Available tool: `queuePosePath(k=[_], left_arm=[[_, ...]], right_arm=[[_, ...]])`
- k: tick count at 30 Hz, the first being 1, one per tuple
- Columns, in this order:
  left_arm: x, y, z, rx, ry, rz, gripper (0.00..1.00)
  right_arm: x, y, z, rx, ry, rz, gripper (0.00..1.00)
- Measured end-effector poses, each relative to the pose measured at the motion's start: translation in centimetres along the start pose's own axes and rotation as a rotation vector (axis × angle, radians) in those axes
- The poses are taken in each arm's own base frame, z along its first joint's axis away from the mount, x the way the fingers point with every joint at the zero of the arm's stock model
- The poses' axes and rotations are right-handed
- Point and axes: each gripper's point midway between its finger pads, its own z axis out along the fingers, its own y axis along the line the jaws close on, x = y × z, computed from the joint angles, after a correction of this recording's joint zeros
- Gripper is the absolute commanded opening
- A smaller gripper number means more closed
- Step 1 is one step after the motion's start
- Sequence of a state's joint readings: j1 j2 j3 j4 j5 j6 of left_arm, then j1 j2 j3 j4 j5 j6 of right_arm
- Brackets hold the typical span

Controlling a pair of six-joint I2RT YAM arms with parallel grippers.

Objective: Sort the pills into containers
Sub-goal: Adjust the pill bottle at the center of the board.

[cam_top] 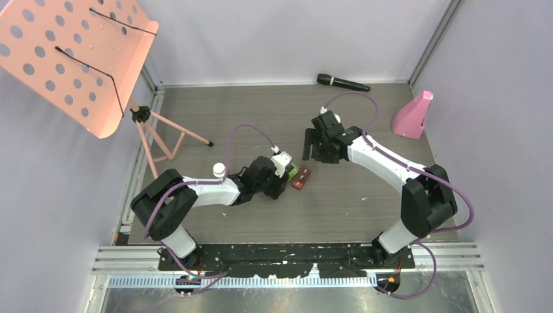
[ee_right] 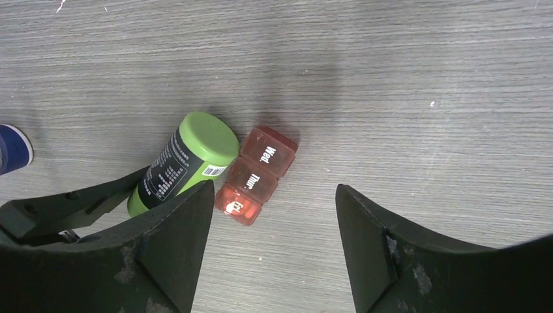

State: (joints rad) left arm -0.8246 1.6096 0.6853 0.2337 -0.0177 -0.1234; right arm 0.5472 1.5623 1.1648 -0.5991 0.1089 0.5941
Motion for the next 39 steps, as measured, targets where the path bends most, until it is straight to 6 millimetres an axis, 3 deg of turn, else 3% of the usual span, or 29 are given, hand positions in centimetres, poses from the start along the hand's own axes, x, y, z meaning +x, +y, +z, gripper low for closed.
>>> queuePosePath(k=[5, 7, 13, 16, 18, 23, 30, 33, 39], left_arm=[[0.3, 0.4, -1.6, -0.02, 0.046, 0.048, 0.0], [-0.1, 0.6, -3.0, -0.029, 0.106, 0.071, 0.0], [-6.8, 0.5, -7.3, -0.029, 0.239, 0.147, 0.0], [-7.8, 0.2, -8.9, -0.017, 0.349, 0.151, 0.0], [-6.5, 0.0, -9.9, -0.002, 0.45, 0.141, 0.0], [-0.5, -0.9, -14.3, 0.031, 0.786, 0.064, 0.0], [2.5, -1.9, -19.4, 0.023, 1.024, 0.019, 0.01], [3.4, -2.5, -20.2, 0.027, 1.102, 0.009, 0.04], [5.2, -3.4, -19.3, 0.031, 1.23, 0.009, 0.1]], right_arm=[[0.4, 0.1, 0.5, -0.021, 0.029, -0.023, 0.75], [0.8, 0.6, 1.1, -0.047, 0.058, -0.038, 0.75], [1.8, 1.8, 2.4, -0.114, 0.114, -0.057, 0.75], [1.4, 1.9, 2.5, -0.127, 0.104, -0.048, 0.75], [1.5, 1.3, 2.7, -0.12, 0.103, -0.035, 0.75], [2.2, -1.4, 3.3, -0.067, 0.119, 0.009, 0.75], [1.9, -3.4, 2.5, -0.031, 0.087, 0.041, 0.75], [1.6, -3.6, 2.2, -0.032, 0.072, 0.047, 0.75], [2.6, -4.6, 2.4, -0.015, 0.087, 0.057, 0.75]])
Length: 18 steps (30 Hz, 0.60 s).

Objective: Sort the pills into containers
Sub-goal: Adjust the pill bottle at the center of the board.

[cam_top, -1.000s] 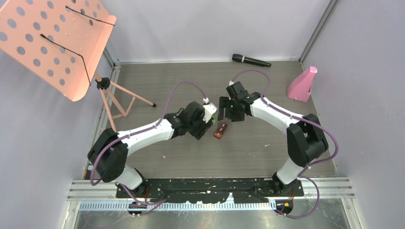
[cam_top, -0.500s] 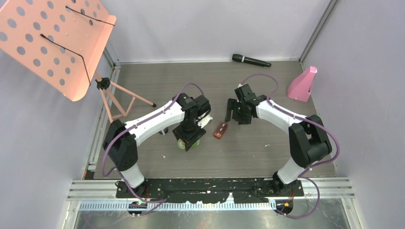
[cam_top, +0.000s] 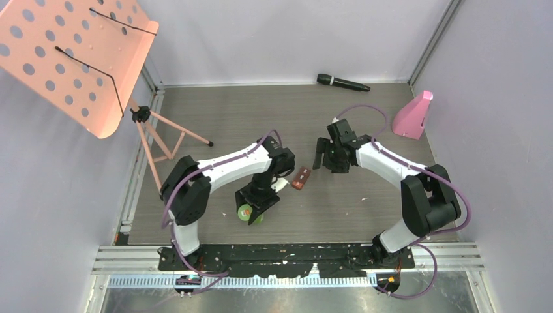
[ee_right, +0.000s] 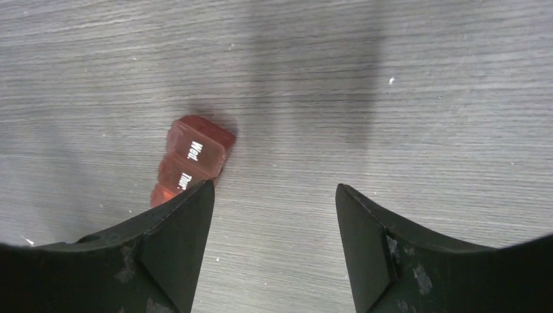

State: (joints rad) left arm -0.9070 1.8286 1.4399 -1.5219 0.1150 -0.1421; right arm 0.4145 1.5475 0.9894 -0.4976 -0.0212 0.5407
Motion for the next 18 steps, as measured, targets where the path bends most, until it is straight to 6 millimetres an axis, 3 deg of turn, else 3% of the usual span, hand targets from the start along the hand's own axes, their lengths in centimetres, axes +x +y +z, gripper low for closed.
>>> queuePosePath(k=[11, 14, 18], left_arm=[[-0.4, 0.0, 1.7, -0.006, 0.095, -0.017, 0.38], [-0.3, 0.0, 1.8, -0.006, 0.106, -0.018, 0.51], [-0.3, 0.0, 1.7, -0.006, 0.106, -0.014, 0.86]], right_arm=[[0.2, -0.3, 0.0, 0.003, 0.002, 0.01, 0.75], [0.2, -0.3, 0.0, 0.001, 0.003, 0.01, 0.75], [0.2, -0.2, 0.0, -0.002, 0.005, 0.01, 0.75]])
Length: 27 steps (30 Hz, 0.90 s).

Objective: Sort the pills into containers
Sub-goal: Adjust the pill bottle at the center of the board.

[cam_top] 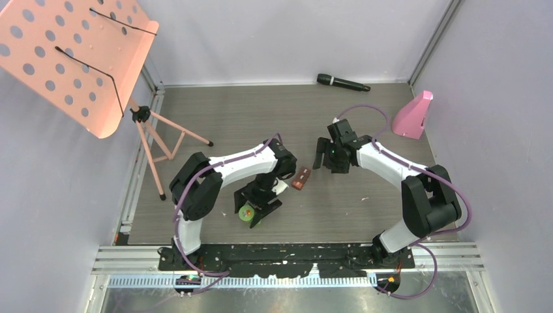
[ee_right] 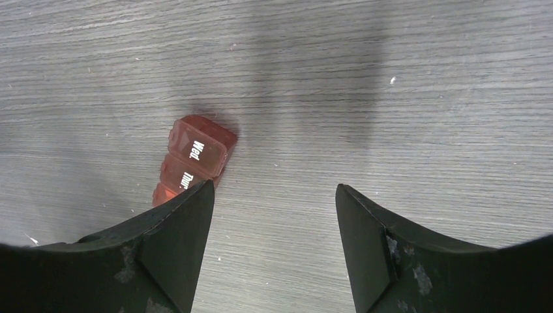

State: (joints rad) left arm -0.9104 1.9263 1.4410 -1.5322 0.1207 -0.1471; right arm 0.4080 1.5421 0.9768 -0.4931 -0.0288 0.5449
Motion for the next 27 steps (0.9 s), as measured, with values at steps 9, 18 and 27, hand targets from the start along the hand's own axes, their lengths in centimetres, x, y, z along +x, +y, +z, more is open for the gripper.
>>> queuePosePath(k=[9, 18, 27], left_arm=[[-1.6, 0.4, -2.1, -0.038, -0.092, -0.003, 0.99], [-3.1, 2.6, -7.8, -0.146, -0.349, -0.051, 0.99], [3.0, 11.7, -20.9, -0.437, -0.944, -0.351, 0.99]], right_arm=[[0.0, 0.1, -0.2, -0.012, 0.0, -0.005, 0.8], [-1.1, 1.4, -2.0, -0.083, -0.052, -0.059, 0.93], [-3.1, 9.1, -3.8, -0.311, -0.13, -0.2, 0.88]])
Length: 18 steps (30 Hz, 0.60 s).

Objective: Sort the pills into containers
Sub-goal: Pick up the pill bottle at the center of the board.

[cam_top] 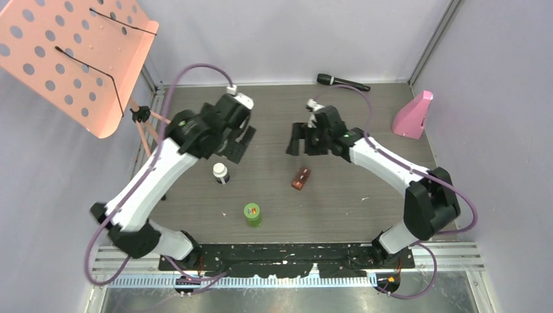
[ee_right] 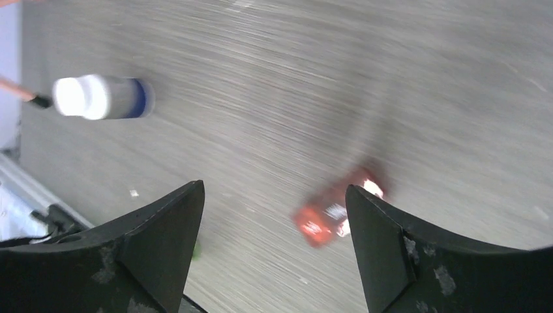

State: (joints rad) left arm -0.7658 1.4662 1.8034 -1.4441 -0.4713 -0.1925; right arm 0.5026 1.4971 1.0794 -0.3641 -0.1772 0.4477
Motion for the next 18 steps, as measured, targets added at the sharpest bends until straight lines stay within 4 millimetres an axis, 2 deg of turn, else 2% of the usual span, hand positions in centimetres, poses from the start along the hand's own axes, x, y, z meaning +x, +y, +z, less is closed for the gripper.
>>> queuePosePath(k=[2, 4, 6, 9, 11, 15, 18], left_arm=[[-1.1, 1.9, -1.9, -0.047, -0.123, -0.042, 0.99], [-2.0, 4.1, -4.2, -0.09, -0.267, -0.103, 0.99], [-2.3, 5.8, -6.4, -0.11, -0.393, -0.158, 0.99], [-2.0, 7.5, -8.8, -0.114, -0.538, -0.217, 0.99], [-1.6, 8.0, -9.6, -0.108, -0.596, -0.233, 0.99], [-1.0, 8.7, -11.3, -0.09, -0.684, -0.261, 0.99], [-1.1, 8.9, -11.9, -0.076, -0.716, -0.277, 0.99]], right_arm=[[-1.0, 3.7, 0.8, -0.062, -0.012, -0.07, 0.9], [-1.5, 8.9, 1.9, -0.144, -0.025, -0.175, 0.93], [-1.0, 14.2, 2.9, -0.228, -0.025, -0.278, 0.97], [0.4, 20.0, 4.2, -0.317, -0.022, -0.406, 0.99], [1.8, 23.3, 5.3, -0.362, -0.017, -0.497, 1.0], [4.1, 27.0, 8.3, -0.378, -0.012, -0.626, 1.0], [5.4, 27.4, 11.1, -0.331, -0.004, -0.686, 0.98]])
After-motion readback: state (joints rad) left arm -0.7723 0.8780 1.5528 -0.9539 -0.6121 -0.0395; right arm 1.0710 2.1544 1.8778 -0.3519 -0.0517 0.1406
